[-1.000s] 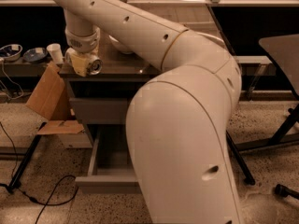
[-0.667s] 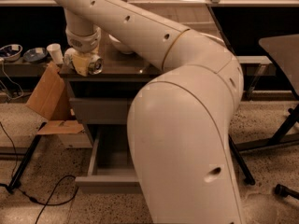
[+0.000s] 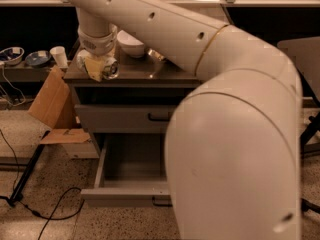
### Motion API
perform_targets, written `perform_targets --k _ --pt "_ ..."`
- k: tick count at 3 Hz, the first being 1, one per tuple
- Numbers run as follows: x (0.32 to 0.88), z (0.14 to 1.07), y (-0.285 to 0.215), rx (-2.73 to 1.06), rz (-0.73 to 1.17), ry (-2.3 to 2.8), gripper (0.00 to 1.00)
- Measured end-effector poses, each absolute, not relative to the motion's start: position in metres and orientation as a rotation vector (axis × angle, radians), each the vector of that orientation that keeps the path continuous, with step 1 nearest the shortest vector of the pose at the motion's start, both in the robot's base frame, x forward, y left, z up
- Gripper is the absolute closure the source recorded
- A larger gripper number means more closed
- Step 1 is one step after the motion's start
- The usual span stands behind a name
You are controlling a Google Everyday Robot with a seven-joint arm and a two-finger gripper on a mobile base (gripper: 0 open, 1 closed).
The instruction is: Place 7up can into middle drawer
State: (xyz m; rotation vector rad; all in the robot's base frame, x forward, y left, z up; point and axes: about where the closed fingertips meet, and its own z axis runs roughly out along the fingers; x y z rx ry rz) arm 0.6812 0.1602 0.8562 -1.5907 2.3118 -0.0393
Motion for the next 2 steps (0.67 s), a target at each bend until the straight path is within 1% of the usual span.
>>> perform_targets --k 2 --pt "0.651 0.86 0.13 -1.55 -0.069 2.332 1.0"
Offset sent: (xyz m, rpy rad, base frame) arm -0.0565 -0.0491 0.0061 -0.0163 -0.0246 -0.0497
